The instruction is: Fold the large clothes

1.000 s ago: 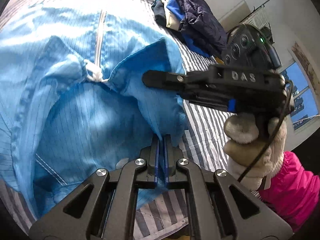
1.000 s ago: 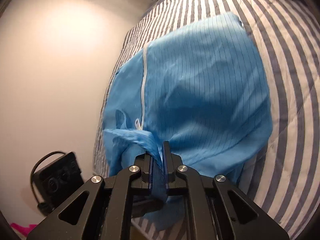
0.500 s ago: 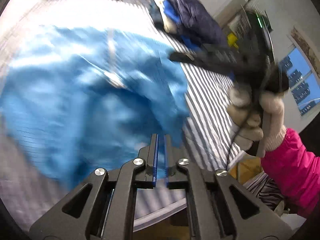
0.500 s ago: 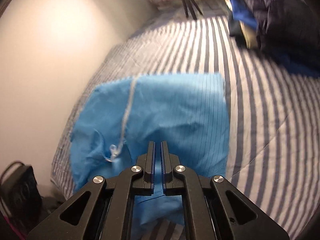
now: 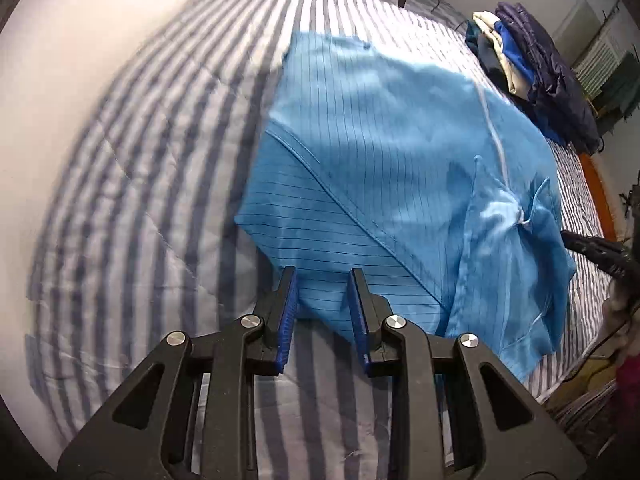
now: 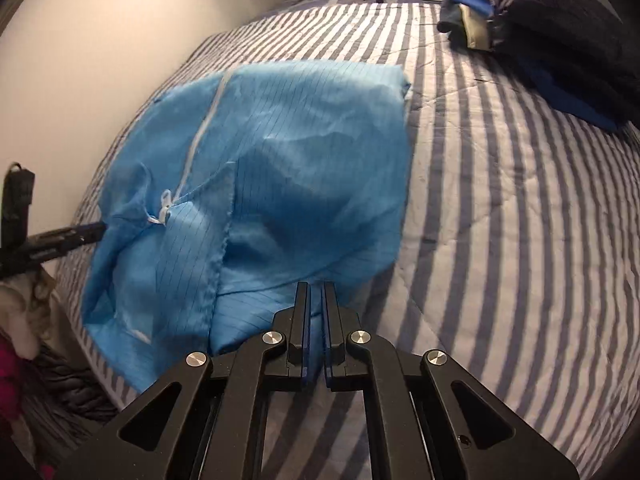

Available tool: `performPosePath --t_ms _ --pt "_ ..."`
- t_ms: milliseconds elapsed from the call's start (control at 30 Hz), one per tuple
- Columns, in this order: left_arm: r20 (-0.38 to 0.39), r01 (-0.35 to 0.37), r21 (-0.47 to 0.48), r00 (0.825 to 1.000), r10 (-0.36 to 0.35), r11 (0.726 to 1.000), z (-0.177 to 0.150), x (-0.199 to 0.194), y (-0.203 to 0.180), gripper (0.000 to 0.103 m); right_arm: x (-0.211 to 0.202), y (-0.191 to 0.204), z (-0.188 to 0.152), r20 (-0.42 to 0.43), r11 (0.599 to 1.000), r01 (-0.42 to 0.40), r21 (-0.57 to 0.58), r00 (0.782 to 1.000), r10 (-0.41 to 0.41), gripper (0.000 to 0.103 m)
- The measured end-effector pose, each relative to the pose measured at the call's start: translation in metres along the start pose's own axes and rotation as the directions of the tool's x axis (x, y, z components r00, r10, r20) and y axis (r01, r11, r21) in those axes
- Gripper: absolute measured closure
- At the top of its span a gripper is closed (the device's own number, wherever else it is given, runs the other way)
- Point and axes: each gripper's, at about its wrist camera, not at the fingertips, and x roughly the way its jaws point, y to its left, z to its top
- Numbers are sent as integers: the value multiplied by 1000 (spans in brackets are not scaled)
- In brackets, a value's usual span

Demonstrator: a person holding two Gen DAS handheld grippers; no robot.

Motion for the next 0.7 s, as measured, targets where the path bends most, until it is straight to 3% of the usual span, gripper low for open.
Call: performPosePath --t_ms 133,167,200,233,267,333,433,467,533,567,667,700 --pt "79 62 -87 995 -55 994 10 -30 21 76 -28 -9 1 77 997 -62 52 995 58 97" --pt "95 70 -112 994 -59 991 16 -34 28 65 -33 -11 0 100 995 -77 67 992 70 86" --pt "107 75 -133 992 -60 988 22 -35 33 58 -38 -15 0 135 992 -88 91 988 75 64" --pt "113 79 -148 992 -63 986 25 -33 38 51 -39 -18 -1 154 990 -88 109 986 71 56" --pt "108 95 -163 991 -77 982 32 -33 45 51 -38 -20 -1 172 987 -92 131 983 69 51" --pt "66 125 -191 991 -114 974 42 -19 55 51 -31 -28 -1 151 979 -108 174 985 82 51" --pt "25 115 -205 993 -112 972 48 -5 60 54 -17 -42 2 121 955 -153 253 985 125 51" --pt "14 111 -198 994 -110 974 47 -1 58 71 -12 -47 3 119 943 -170 285 983 142 51" --pt "-20 105 -180 994 -111 978 46 8 57 91 -4 -56 4 125 915 -215 342 975 182 54" --pt "-23 100 -175 994 -105 980 50 14 52 92 -4 -60 2 135 900 -240 364 970 204 59" --pt "-17 81 -158 996 -84 984 48 14 51 98 1 -68 4 142 857 -308 413 951 273 96" --pt "-11 77 -156 997 -80 985 49 12 51 99 0 -64 6 144 855 -320 407 947 286 97"
